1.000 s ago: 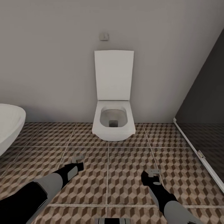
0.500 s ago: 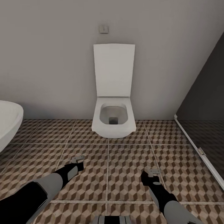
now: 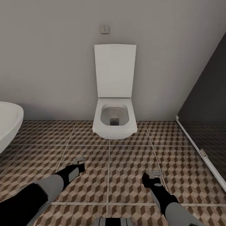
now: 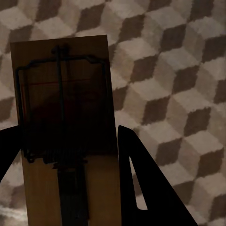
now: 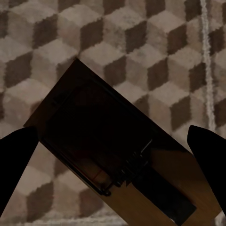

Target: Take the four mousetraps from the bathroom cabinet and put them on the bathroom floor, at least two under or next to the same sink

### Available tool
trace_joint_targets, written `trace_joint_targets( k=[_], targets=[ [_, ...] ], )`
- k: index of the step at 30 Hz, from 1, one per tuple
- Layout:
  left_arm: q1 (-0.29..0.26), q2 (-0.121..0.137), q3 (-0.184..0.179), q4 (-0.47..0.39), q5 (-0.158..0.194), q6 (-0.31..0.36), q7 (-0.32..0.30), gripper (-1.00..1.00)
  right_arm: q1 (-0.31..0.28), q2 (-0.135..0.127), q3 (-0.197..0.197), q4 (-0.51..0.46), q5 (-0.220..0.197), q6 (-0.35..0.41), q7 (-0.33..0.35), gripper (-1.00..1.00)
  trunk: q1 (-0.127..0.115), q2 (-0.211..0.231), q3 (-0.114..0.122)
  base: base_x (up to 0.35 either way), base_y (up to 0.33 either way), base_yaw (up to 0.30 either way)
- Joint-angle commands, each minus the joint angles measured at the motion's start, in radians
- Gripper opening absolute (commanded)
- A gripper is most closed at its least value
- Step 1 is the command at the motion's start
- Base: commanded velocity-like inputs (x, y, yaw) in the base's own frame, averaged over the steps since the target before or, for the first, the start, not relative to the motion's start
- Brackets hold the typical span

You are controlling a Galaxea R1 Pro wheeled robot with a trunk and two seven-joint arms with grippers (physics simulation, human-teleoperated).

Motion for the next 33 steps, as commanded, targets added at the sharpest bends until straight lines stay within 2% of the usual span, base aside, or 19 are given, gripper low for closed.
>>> trace_joint_targets(
  k=[1, 16, 18, 19, 20, 21, 22, 23, 26, 30, 33],
  targets=[
    [0.0, 0.0, -0.008, -0.002, 0.004, 0.006, 0.005, -1.0, 0.0, 0.001, -0.004, -0.002, 0.008, 0.007, -0.001, -1.0, 0.0, 0.0, -0.001, 0.0, 0.0, 0.0],
    [0.0, 0.002, -0.011, 0.002, -0.006, -0.009, -0.004, -1.0, 0.0, 0.001, -0.003, -0.002, 0.013, 0.007, -0.009, -1.0, 0.0, 0.0, -0.001, 0.0, 0.0, 0.0],
    [0.0, 0.006, -0.012, 0.003, -0.027, -0.011, -0.005, -1.0, 0.0, 0.002, -0.003, -0.002, 0.015, 0.006, -0.01, -1.0, 0.0, 0.0, -0.001, 0.0, 0.0, 0.0],
    [0.0, 0.01, -0.012, 0.003, -0.051, -0.012, -0.005, -1.0, 0.0, 0.002, -0.004, -0.002, 0.016, 0.007, -0.013, -1.0, 0.0, 0.0, -0.001, 0.0, 0.0, 0.0],
    [0.001, 0.013, -0.012, 0.003, -0.079, -0.015, -0.005, -1.0, 0.0, 0.002, -0.004, -0.002, 0.016, 0.007, -0.019, -1.0, 0.0, 0.0, -0.001, 0.0, 0.0, 0.0],
    [0.002, 0.016, -0.012, 0.003, -0.13, -0.042, -0.005, -1.0, 0.0, 0.004, -0.004, -0.002, 0.019, 0.008, -0.039, -1.0, 0.0, 0.0, -0.001, 0.0, 0.0, 0.0],
    [0.002, 0.016, -0.012, 0.003, -0.143, -0.055, -0.005, -1.0, 0.0, 0.005, -0.004, -0.002, 0.022, 0.008, -0.046, -1.0, 0.0, 0.0, -0.001, 0.0, 0.0, 0.0],
    [0.005, 0.017, -0.012, 0.004, -0.172, -0.095, -0.005, -1.0, 0.0, 0.011, -0.005, -0.002, 0.032, 0.008, -0.066, -1.0, 0.0, 0.0, -0.001, 0.0, 0.0, 0.0],
    [0.015, 0.019, -0.013, 0.005, -0.192, -0.142, -0.005, -1.0, 0.0, 0.027, -0.005, -0.002, 0.054, 0.008, -0.083, -1.0, 0.0, 0.0, -0.001, 0.0, 0.0, 0.0],
    [0.022, 0.025, -0.013, 0.006, -0.198, -0.189, -0.004, -1.0, 0.0, 0.036, -0.006, -0.002, 0.066, 0.008, -0.09, -1.0, 0.0, 0.0, -0.001, 0.0, 0.0, 0.0],
    [0.034, 0.026, -0.013, 0.01, -0.2, -0.254, -0.004, -1.0, 0.0, 0.039, -0.007, -0.002, 0.067, 0.008, -0.091, -1.0, 0.0, 0.0, -0.001, 0.0, 0.0, 0.0]
  ],
)
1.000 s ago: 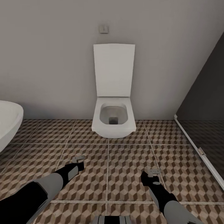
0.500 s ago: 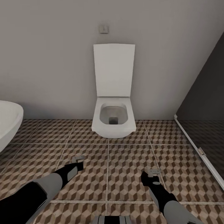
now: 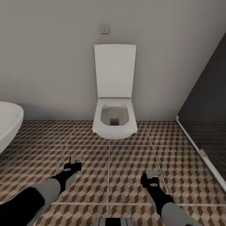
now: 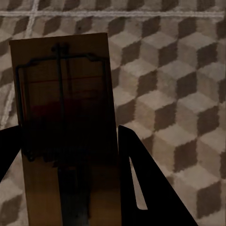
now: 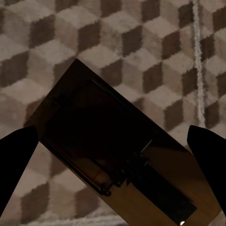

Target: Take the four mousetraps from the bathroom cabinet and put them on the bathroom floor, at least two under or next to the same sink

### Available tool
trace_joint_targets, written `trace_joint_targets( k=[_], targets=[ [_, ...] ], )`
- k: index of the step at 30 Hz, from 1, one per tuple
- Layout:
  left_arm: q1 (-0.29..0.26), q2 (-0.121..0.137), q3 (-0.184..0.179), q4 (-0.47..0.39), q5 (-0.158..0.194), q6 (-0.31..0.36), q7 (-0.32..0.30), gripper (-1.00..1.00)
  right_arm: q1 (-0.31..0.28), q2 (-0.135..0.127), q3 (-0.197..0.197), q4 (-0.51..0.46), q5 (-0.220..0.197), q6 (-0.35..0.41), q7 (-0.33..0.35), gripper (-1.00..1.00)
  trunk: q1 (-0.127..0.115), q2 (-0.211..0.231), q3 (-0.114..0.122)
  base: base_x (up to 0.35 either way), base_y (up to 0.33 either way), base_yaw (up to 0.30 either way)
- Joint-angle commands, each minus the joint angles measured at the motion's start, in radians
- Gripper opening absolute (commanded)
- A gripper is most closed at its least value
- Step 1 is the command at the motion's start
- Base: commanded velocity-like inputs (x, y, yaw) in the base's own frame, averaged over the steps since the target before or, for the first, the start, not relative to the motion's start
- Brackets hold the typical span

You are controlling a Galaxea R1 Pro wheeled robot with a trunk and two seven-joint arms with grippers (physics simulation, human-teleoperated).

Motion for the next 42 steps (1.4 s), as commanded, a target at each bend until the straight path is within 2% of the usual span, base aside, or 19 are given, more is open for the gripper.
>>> trace_joint_targets(
  k=[1, 4, 7, 11, 13, 15, 18, 21, 28, 31, 33, 42],
  targets=[
    [0.006, 0.001, -0.009, -0.001, 0.002, -0.012, 0.004, -1.0, 0.0, 0.003, -0.004, -0.002, 0.01, 0.006, -0.002, -1.0, 0.0, 0.0, -0.001, 0.0, 0.0, 0.0],
    [0.014, 0.001, -0.009, 0.0, 0.001, -0.026, 0.004, -1.0, 0.0, 0.01, -0.004, -0.002, 0.009, 0.008, -0.002, -1.0, 0.0, 0.0, -0.001, 0.0, 0.0, 0.0],
    [0.026, 0.001, -0.009, 0.001, 0.0, -0.051, 0.004, -1.0, 0.0, 0.038, -0.004, -0.002, 0.01, 0.009, -0.007, -1.0, 0.0, 0.0, -0.001, 0.0, 0.0, 0.0],
    [0.041, 0.002, -0.009, 0.002, -0.005, -0.07, 0.004, -1.0, -0.001, 0.058, -0.004, -0.002, 0.009, 0.008, -0.024, -1.0, 0.0, 0.0, -0.001, 0.0, 0.0, 0.0],
    [0.045, 0.005, -0.009, 0.003, -0.016, -0.074, 0.004, -1.0, -0.001, 0.064, -0.004, -0.001, 0.009, 0.007, -0.03, -1.0, 0.0, 0.0, -0.001, 0.0, 0.0, 0.0],
    [0.059, 0.007, -0.009, 0.005, -0.042, -0.077, 0.004, -1.0, -0.002, 0.073, -0.004, -0.001, 0.009, 0.004, -0.033, -1.0, 0.0, 0.0, -0.001, 0.0, 0.0, 0.0],
    [0.075, 0.007, -0.009, 0.005, -0.07, -0.08, 0.004, -1.0, -0.002, 0.073, -0.004, 0.001, 0.009, 0.001, -0.036, -1.0, 0.0, 0.0, -0.001, 0.0, 0.0, 0.0],
    [0.081, 0.007, -0.009, 0.005, -0.08, -0.083, 0.004, -1.0, -0.002, 0.073, -0.004, 0.02, 0.011, -0.004, -0.037, -1.0, 0.0, 0.0, -0.001, 0.0, 0.0, 0.0],
    [0.084, 0.005, -0.008, 0.003, -0.083, -0.102, 0.004, -1.0, -0.026, 0.073, -0.003, 0.056, 0.01, -0.001, -0.054, -1.0, 0.0, 0.0, -0.001, 0.0, 0.0, 0.0],
    [0.084, -0.002, -0.007, -0.001, -0.083, -0.124, 0.004, -1.0, -0.096, 0.073, -0.004, 0.137, 0.01, 0.045, -0.099, -1.0, 0.0, 0.0, -0.001, 0.0, 0.0, 0.0],
    [0.084, -0.002, -0.007, -0.001, -0.083, -0.127, 0.004, -1.0, -0.108, 0.073, -0.004, 0.149, 0.011, 0.057, -0.105, -1.0, 0.0, 0.0, -0.001, 0.0, 0.0, 0.0],
    [0.085, 0.003, -0.005, 0.005, -0.076, -0.118, 0.004, -1.0, -0.12, 0.073, -0.004, 0.17, 0.009, 0.062, -0.111, -1.0, 0.0, 0.0, -0.001, 0.0, 0.0, 0.0]
  ],
)
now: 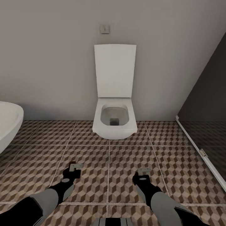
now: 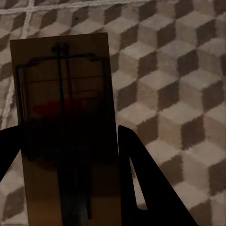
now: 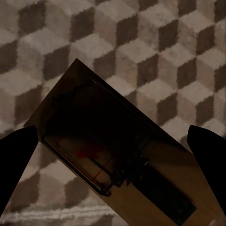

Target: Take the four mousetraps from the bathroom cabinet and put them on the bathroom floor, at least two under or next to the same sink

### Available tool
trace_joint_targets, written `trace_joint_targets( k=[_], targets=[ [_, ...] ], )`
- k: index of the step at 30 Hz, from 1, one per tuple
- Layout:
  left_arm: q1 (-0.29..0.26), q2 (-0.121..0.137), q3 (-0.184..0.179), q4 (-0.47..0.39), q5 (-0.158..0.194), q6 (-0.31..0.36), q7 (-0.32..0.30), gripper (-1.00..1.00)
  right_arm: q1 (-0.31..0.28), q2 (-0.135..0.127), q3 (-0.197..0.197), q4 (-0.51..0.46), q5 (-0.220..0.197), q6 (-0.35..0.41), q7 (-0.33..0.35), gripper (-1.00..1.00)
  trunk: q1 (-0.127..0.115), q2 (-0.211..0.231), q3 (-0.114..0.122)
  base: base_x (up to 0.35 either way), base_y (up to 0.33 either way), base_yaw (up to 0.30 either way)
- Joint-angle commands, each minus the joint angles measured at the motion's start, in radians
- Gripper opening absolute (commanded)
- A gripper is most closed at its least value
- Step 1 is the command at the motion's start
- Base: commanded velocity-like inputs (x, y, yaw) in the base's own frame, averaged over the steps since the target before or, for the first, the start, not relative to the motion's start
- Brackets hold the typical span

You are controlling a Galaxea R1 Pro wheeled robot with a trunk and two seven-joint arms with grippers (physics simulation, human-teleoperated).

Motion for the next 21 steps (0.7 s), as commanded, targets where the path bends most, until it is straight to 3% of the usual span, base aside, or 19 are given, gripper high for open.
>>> trace_joint_targets(
  k=[1, 5, 8, 13, 21],
  targets=[
    [0.004, 0.001, -0.009, 0.0, 0.005, 0.003, 0.004, -1.0, 0.0, 0.001, -0.004, 0.001, 0.01, -0.001, -0.002, -1.0, 0.0, 0.0, -0.001, 0.0, 0.0, 0.0],
    [0.031, -0.001, -0.009, 0.0, 0.008, 0.018, 0.003, -1.0, 0.0, 0.001, -0.003, 0.05, 0.012, -0.072, -0.001, -1.0, 0.0, 0.0, -0.001, 0.0, 0.0, 0.0],
    [0.089, -0.002, -0.009, -0.003, 0.006, 0.011, 0.003, -1.0, 0.001, 0.001, -0.001, 0.122, 0.02, -0.152, 0.004, -1.0, 0.0, 0.0, -0.001, 0.0, 0.0, 0.0],
    [0.101, -0.006, -0.005, -0.012, 0.007, 0.013, -0.03, -1.0, 0.003, 0.001, -0.002, 0.139, 0.064, -0.168, 0.01, -1.0, 0.0, 0.0, -0.001, 0.0, 0.0, 0.0],
    [0.102, -0.001, 0.002, -0.014, 0.011, 0.012, -0.063, -1.0, 0.006, 0.001, -0.003, 0.15, 0.076, -0.183, 0.01, -1.0, 0.0, 0.0, -0.001, 0.0, 0.0, 0.0]
  ],
)
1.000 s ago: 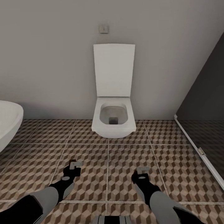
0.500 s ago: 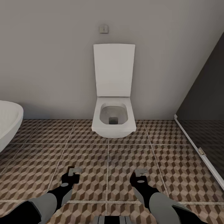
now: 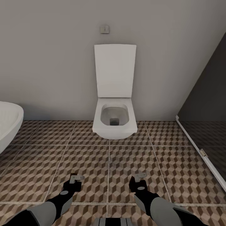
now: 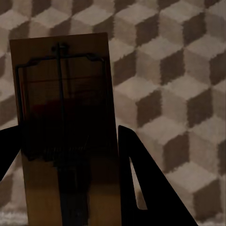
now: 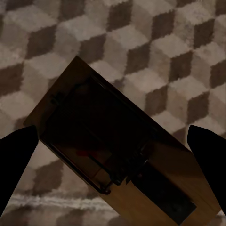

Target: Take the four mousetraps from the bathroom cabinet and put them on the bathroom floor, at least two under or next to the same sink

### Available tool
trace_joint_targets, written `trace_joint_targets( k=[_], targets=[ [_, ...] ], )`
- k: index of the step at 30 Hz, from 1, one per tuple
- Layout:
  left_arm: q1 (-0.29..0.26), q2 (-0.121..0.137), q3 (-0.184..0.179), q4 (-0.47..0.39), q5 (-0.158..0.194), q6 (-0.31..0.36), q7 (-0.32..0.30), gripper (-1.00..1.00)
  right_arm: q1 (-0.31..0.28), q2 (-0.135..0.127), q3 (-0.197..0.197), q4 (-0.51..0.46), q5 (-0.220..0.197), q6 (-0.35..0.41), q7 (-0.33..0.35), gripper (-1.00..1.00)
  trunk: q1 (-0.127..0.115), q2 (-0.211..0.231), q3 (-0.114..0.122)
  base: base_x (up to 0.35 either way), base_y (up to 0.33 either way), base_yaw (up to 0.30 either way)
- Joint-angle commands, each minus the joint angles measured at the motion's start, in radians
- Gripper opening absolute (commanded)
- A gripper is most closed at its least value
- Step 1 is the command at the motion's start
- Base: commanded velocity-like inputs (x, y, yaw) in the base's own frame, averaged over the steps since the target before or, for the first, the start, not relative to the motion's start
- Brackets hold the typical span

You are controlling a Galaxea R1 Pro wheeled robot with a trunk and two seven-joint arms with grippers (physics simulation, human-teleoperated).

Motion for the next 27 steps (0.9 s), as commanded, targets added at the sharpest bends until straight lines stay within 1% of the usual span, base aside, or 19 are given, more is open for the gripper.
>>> trace_joint_targets(
  k=[1, 6, 14, 21, 27],
  targets=[
    [0.0, -0.001, -0.008, -0.002, 0.001, 0.0, 0.005, -1.0, 0.0, 0.0, -0.008, 0.002, 0.008, -0.004, -0.004, -1.0, 0.0, 0.0, -0.001, 0.0, 0.0, 0.0],
    [0.001, -0.006, -0.007, -0.004, 0.001, 0.0, 0.004, -1.0, 0.0, 0.0, -0.009, 0.01, 0.005, -0.007, -0.002, -1.0, 0.0, 0.0, -0.001, 0.0, 0.0, 0.0],
    [0.0, -0.004, -0.006, -0.002, 0.004, -0.001, 0.004, -1.0, -0.003, 0.0, -0.008, 0.036, 0.006, -0.03, 0.003, -1.0, 0.0, 0.0, -0.001, 0.0, 0.0, 0.0],
    [0.0, -0.01, -0.005, 0.006, 0.039, 0.012, 0.004, -1.0, -0.006, 0.0, -0.008, 0.038, 0.006, -0.033, 0.004, -1.0, 0.0, 0.0, -0.001, 0.0, 0.0, 0.0],
    [0.002, -0.013, -0.005, 0.009, 0.045, 0.042, 0.004, -1.0, -0.006, 0.0, -0.008, 0.038, 0.007, -0.034, 0.005, -1.0, 0.0, 0.0, -0.001, 0.0, 0.0, 0.0]
  ],
)
